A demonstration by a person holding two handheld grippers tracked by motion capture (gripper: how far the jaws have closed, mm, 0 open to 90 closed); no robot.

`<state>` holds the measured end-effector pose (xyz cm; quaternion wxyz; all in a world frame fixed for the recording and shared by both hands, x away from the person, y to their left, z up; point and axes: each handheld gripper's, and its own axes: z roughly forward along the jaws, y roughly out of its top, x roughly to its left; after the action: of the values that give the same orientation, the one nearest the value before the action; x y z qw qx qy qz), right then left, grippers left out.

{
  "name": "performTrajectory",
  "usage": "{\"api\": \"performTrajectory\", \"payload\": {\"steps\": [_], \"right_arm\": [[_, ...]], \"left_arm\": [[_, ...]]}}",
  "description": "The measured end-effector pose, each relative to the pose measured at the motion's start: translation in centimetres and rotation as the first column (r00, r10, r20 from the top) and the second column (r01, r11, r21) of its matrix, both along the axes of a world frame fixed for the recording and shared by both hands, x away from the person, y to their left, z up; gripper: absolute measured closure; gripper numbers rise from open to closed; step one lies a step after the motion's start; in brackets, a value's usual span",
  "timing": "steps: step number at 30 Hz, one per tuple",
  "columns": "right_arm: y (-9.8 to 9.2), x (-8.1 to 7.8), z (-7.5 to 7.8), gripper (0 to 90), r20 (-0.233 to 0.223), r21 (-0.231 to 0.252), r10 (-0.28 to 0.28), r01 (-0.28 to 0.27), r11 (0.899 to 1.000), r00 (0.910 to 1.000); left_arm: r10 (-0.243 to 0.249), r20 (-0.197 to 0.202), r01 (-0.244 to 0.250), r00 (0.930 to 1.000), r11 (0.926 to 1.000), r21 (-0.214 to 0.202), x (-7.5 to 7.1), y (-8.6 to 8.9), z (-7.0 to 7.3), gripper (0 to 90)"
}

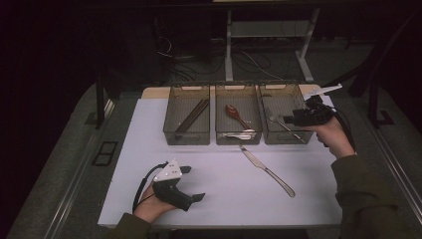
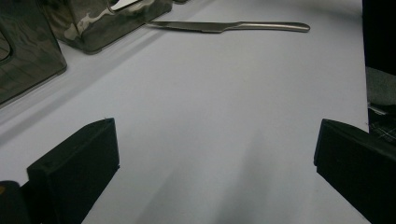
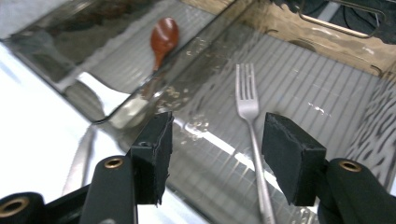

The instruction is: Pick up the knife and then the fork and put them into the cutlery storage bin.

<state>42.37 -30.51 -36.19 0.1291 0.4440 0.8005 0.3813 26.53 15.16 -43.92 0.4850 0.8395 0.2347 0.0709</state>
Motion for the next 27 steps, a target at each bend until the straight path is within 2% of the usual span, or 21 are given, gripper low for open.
{"api": "performTrajectory", "payload": {"steps": [12,14,21,27], "right_arm": [[0.6,-4.0,0.3,42.7,0.060,0.050,0.067,-0.070,0.996,0.9959],[0.7,-4.7,0.1,44.3,0.059,0.066,0.080,-0.084,0.994,0.9950],[1.3,-7.2,-1.2,52.3,0.048,0.077,0.132,-0.135,0.988,0.9901],[1.9,-8.7,-1.9,62.4,0.043,0.068,0.171,-0.174,0.982,0.9844]], "left_arm": [[0.002,0.000,-0.002,1.0000,1.0000,0.000,0.0,0.0,0.0,0.0],[0.002,0.000,-0.002,1.0000,1.0000,-0.001,0.0,0.0,0.0,0.0],[0.002,-0.001,-0.002,1.0000,1.0000,0.001,0.0,0.0,0.0,0.0],[0.005,-0.001,-0.005,1.0000,1.0000,-0.001,0.0,0.0,0.0,0.0]]}}
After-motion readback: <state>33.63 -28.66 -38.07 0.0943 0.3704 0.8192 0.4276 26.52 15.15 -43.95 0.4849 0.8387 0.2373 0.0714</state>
